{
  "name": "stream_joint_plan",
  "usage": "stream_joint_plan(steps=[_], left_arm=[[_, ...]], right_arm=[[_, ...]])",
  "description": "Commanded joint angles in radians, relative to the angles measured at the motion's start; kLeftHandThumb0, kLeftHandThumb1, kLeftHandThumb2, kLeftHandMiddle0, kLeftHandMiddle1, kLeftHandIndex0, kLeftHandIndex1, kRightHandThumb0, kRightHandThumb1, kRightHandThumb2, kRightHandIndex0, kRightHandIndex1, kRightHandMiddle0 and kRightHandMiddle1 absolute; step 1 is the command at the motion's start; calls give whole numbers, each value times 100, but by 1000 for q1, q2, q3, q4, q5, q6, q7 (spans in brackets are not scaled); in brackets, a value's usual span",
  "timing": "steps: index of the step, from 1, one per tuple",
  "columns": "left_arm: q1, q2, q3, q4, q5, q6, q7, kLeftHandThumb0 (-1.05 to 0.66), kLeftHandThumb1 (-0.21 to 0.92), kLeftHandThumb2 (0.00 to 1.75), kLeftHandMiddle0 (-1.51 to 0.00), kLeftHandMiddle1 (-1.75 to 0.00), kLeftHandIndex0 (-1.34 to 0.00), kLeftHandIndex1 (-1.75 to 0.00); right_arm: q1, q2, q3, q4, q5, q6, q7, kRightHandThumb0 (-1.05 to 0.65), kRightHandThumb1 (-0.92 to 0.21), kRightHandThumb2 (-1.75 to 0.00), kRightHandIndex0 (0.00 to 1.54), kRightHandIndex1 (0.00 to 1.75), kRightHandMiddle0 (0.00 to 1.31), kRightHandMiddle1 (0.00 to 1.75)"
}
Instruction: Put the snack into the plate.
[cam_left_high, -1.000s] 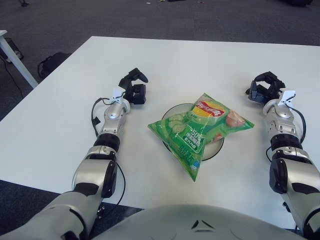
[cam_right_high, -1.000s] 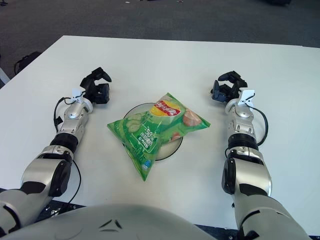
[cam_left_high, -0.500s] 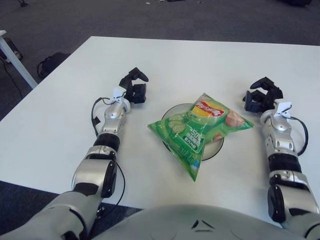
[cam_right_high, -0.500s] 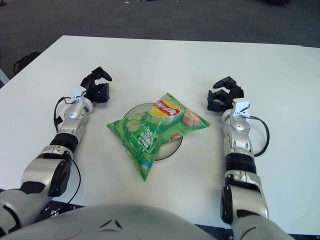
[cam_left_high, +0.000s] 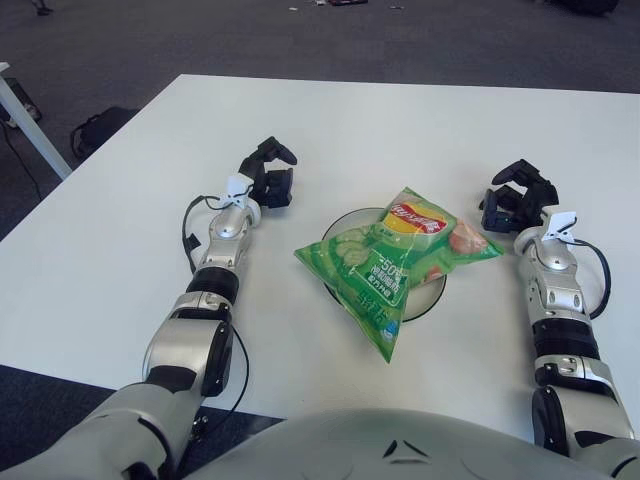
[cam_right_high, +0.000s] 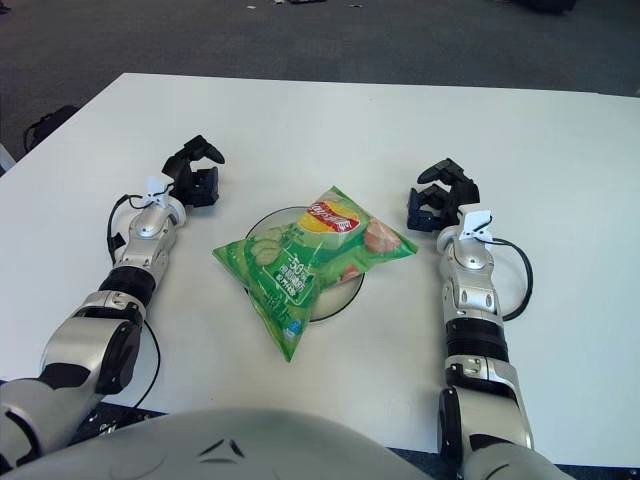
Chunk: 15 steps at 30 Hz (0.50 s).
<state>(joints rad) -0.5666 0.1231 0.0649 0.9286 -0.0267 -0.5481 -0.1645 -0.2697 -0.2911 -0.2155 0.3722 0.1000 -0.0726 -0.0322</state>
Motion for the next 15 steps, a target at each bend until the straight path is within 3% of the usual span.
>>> stream_joint_plan(steps=[1, 15], left_arm=[[121, -14, -11, 65, 22, -4, 12, -43, 49, 110, -122, -175, -48, -175], [127, -21, -9, 41, 11, 31, 15, -43, 49, 110, -121, -175, -47, -175]], right_arm=[[35, 37, 13, 39, -1, 78, 3, -1, -4, -159, 87, 160, 60, 175], [24, 52, 12, 75, -14, 100, -39, -1, -1, -164, 86, 167, 61, 175]])
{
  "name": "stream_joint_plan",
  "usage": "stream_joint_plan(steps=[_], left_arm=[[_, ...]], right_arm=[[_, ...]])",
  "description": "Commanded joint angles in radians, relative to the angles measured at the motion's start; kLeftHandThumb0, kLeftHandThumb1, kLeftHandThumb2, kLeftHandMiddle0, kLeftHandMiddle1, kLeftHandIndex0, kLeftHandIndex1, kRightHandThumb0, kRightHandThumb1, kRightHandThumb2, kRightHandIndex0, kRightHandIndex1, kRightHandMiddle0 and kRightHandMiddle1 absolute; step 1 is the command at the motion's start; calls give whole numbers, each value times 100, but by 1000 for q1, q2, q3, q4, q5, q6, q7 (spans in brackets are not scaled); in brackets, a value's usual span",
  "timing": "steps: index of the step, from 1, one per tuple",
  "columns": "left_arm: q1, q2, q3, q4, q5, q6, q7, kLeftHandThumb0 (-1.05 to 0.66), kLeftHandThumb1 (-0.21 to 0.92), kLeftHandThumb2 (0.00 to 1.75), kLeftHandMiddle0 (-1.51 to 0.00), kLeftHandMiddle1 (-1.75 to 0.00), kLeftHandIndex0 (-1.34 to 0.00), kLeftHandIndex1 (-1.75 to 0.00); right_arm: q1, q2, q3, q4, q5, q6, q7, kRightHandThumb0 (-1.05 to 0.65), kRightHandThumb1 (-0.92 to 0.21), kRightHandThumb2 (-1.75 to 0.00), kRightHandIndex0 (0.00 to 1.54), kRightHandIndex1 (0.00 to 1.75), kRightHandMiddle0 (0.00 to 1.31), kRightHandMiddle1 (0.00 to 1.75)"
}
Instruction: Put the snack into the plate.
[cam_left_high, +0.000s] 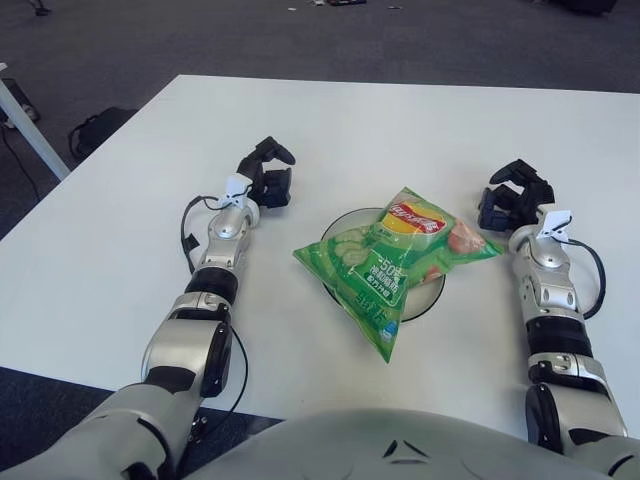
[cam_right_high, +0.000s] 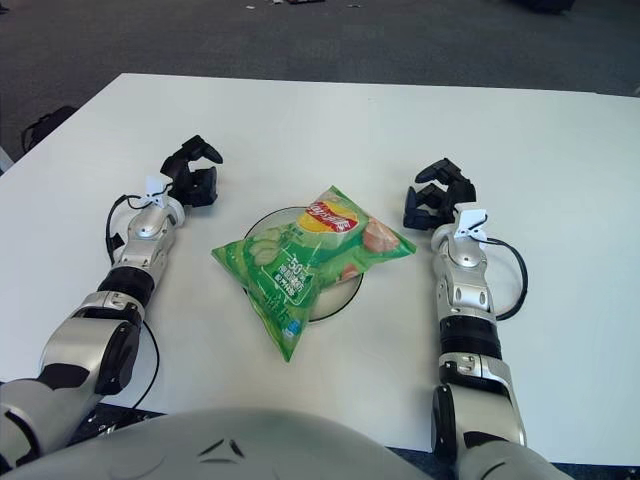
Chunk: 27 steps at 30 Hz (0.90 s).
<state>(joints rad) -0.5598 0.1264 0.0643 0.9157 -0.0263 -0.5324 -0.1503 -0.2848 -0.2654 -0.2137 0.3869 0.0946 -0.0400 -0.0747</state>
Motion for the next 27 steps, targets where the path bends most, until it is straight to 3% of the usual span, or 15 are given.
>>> stream_joint_plan(steps=[1, 22, 27], left_arm=[[121, -25, -9, 53, 10, 17, 1, -43, 49, 110, -121, -175, -47, -175], [115, -29, -13, 46, 10, 48, -5, -43, 48, 111, -122, -175, -48, -175], [122, -37, -14, 25, 9, 70, 3, -43, 48, 111, -122, -175, -48, -175]], right_arm=[[38, 26, 10, 62, -9, 67, 4, -1, -1, -164, 86, 167, 61, 175], [27, 22, -6, 92, -6, 38, 32, -1, -2, -165, 83, 172, 61, 175], [26, 21, -4, 94, -15, 36, 29, -1, 3, -172, 86, 174, 66, 174]])
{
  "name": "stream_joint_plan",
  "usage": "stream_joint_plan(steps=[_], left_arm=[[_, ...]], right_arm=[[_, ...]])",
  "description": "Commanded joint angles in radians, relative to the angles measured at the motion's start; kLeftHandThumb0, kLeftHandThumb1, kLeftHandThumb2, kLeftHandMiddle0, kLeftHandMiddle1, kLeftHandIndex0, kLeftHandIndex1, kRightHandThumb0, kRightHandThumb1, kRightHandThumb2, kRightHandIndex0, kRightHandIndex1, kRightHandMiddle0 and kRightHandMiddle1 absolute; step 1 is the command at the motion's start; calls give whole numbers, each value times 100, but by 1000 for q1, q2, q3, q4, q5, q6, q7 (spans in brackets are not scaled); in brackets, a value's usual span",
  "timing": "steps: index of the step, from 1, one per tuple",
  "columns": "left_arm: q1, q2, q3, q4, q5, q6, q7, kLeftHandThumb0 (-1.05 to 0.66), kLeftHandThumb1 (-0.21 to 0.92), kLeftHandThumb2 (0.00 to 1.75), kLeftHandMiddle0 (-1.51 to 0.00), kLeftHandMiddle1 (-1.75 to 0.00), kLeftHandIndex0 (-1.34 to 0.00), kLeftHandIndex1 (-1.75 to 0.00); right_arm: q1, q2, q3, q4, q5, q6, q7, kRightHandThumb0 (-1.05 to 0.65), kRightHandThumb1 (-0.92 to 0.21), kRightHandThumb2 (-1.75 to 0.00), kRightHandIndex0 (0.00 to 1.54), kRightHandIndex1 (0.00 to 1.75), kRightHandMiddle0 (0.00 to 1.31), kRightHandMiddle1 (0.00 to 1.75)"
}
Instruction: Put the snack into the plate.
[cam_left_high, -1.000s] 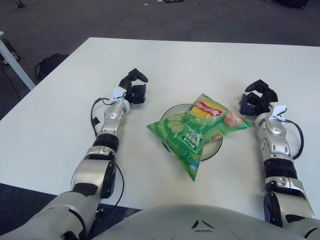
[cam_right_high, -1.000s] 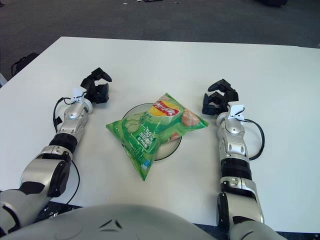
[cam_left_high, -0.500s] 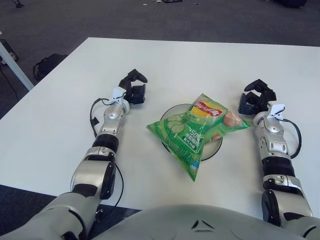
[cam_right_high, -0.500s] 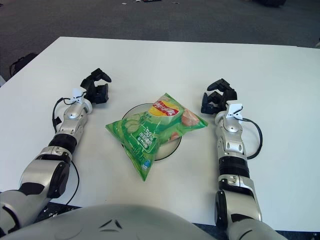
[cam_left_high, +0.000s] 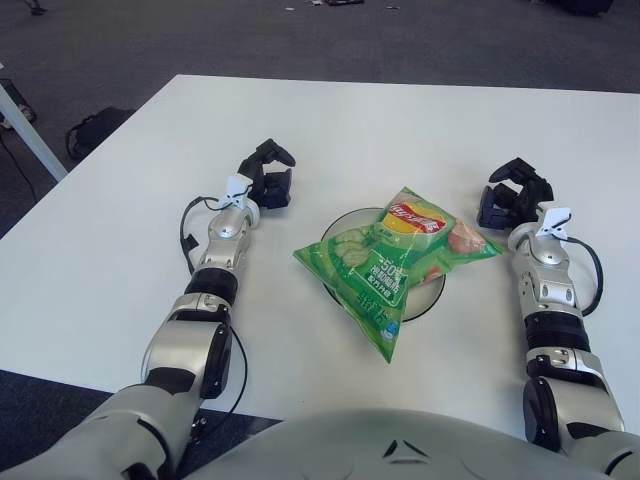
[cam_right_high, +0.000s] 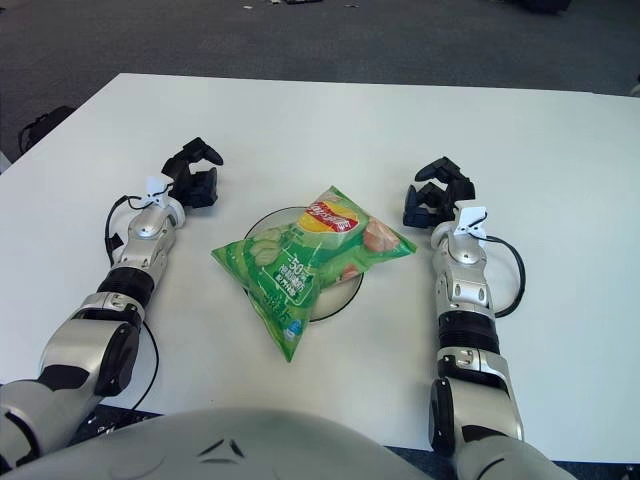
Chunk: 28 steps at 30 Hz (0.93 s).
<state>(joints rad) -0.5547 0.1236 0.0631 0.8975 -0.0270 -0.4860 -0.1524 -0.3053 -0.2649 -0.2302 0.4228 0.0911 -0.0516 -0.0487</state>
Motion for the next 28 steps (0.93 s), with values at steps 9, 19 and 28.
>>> stream_joint_plan(steps=[9, 19, 28], left_arm=[[135, -42, -11, 0, 0, 60, -2, -43, 47, 112, -122, -175, -49, -175], [163, -53, -10, -78, -18, 128, -2, -44, 43, 117, -123, -175, -52, -175], [176, -56, -14, -116, -16, 159, 10, -45, 42, 119, -124, -175, -53, -175]], right_arm=[[33, 14, 16, 71, -15, 60, 6, -1, 7, -175, 89, 175, 70, 172], [14, 10, 17, 101, -11, 48, 19, -1, 6, -174, 88, 175, 67, 174], [-3, 12, 7, 120, 7, 63, 27, -1, 0, -168, 85, 174, 62, 174]])
